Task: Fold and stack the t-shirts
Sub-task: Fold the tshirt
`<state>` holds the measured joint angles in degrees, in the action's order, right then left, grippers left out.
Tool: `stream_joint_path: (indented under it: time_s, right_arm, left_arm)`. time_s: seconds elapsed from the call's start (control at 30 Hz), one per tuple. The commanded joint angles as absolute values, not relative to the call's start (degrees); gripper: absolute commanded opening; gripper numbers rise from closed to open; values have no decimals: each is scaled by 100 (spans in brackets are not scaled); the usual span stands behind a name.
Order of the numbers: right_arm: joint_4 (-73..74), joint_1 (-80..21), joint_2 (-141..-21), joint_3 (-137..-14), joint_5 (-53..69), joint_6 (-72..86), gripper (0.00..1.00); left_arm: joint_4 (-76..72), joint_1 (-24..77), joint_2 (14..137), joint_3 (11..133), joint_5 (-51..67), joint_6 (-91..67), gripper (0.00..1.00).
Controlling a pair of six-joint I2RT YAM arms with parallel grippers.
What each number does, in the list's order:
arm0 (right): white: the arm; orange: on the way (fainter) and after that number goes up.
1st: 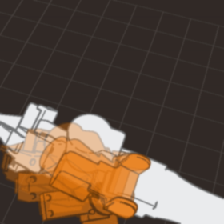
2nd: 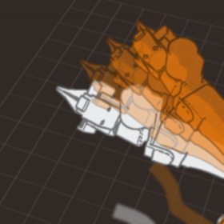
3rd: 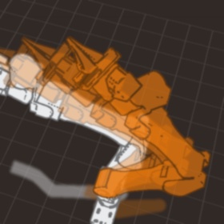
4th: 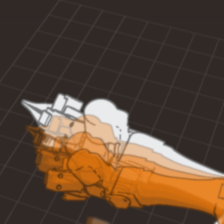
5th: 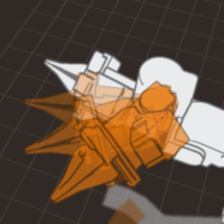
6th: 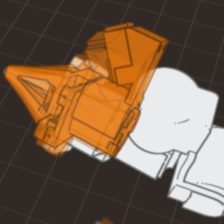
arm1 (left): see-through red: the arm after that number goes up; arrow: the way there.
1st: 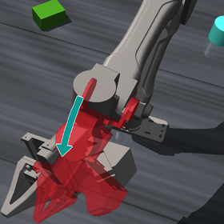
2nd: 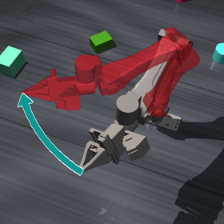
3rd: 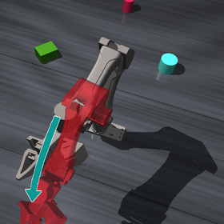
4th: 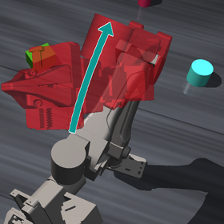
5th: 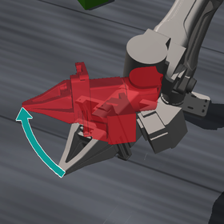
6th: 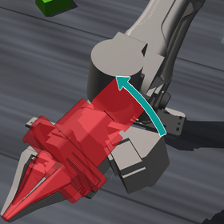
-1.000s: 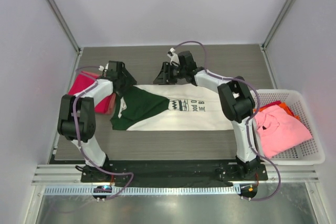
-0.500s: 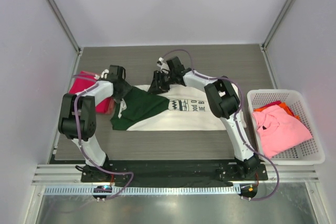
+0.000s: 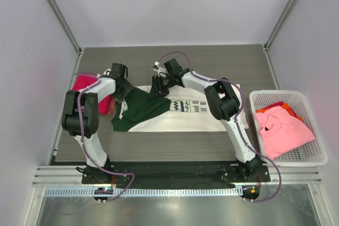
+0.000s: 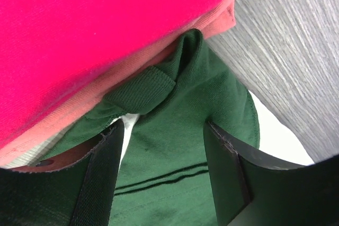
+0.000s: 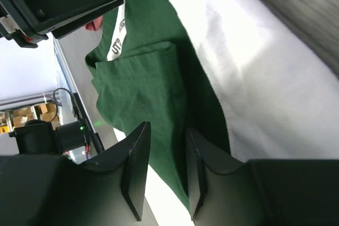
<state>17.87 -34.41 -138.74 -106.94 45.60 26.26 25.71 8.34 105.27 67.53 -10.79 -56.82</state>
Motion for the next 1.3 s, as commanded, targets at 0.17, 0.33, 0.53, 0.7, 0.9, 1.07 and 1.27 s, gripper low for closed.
stream_joint_path:
  time_s: [0.17, 0.33, 0.53, 0.7, 0.9, 1.07, 1.27]
  right_arm:
    - [2057, -3516, -13598, -10671, 5203, 2057, 27]
    - [2162, -3341, -13237, -10012, 5475, 1732, 11]
    - [2171, -3243, -12894, -9424, 5774, 1591, 10]
    - [2162, -3234, -12420, -8869, 5862, 1406, 10]
    - [2153, -3234, -11884, -8104, 5784, 1213, 13]
    - [2232, -3147, -11769, -7657, 5546, 1064, 23]
    - [2057, -3094, -11637, -7313, 5423, 1089, 65]
  left_arm:
    - [2979, 800, 10801, 7224, -1239, -5608, 62]
    - [3181, 773, 10916, 7400, -1248, -5502, 62]
    - [3103, 765, 10872, 7339, -1239, -5528, 61]
    - [3085, 765, 10890, 7383, -1187, -5449, 61]
    - [3041, 765, 10846, 7330, -1187, -5414, 61]
    - [3023, 756, 10846, 7348, -1169, -5379, 61]
    - [2971, 773, 10741, 7269, -1195, -5326, 61]
